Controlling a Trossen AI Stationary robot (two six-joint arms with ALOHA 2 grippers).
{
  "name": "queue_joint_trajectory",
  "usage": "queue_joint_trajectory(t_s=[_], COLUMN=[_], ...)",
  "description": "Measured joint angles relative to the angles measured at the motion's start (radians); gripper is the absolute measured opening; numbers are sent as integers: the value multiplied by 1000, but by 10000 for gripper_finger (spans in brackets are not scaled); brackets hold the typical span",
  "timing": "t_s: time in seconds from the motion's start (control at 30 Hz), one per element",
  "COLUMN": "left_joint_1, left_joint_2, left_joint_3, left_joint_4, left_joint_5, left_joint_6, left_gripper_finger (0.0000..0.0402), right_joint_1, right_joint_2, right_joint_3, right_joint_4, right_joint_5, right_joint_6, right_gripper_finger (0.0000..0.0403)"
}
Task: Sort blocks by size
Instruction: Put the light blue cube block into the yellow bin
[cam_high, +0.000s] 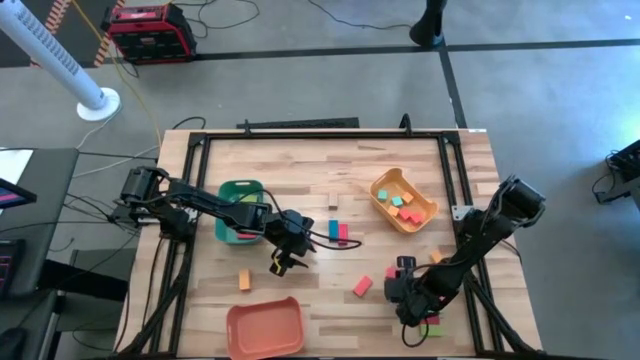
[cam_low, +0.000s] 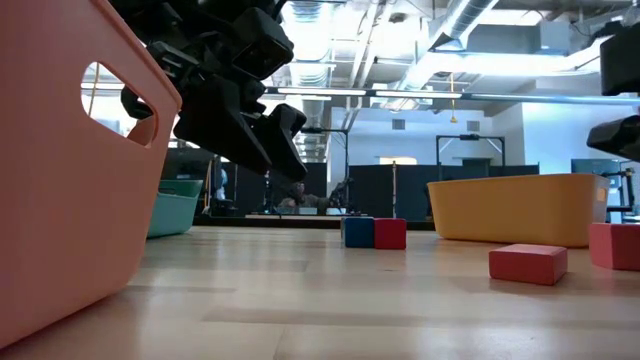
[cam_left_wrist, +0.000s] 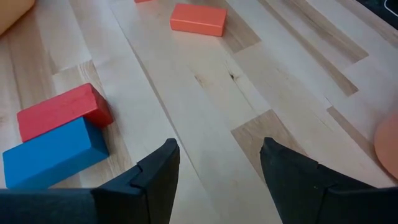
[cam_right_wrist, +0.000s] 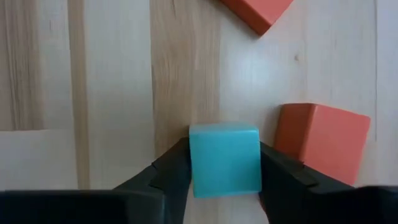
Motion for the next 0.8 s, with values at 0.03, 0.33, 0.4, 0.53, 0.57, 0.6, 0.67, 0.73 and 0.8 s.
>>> queue_joint_trajectory(t_s=[0.03, 0.33, 0.4, 0.53, 0.57, 0.6, 0.67, 0.73, 0.8], left_joint_1=[0, 0, 0, 0, 0, 0, 0, 0, 0], left_joint_2=[0, 0, 0, 0, 0, 0, 0, 0, 0], left_joint_3=[0, 0, 0, 0, 0, 0, 0, 0, 0], left_joint_4=[0, 1, 1, 1, 2, 2, 2, 2, 2], left_joint_5=[0, 0, 0, 0, 0, 0, 0, 0, 0], left_joint_6=[0, 0, 0, 3, 3, 3, 3, 2, 2], left_gripper_finger=[212, 212, 212, 212, 212, 212, 212, 212, 212], right_joint_1=[0, -2, -7, -20, -23, -28, -38, -47, -55], right_joint_2=[-1, -2, -2, -2, -2, -3, -3, -3, -3], right_joint_3=[0, 17, 38, 96, 114, 133, 170, 210, 250], right_joint_4=[0, 10, -5, -46, -58, -73, -110, -169, -241], right_joint_5=[0, -5, -3, 3, 5, 6, 14, 38, 71], right_joint_6=[0, 0, -1, -41, -54, -68, -88, -95, -98], right_gripper_finger=[182, 172, 178, 169, 165, 164, 164, 168, 175])
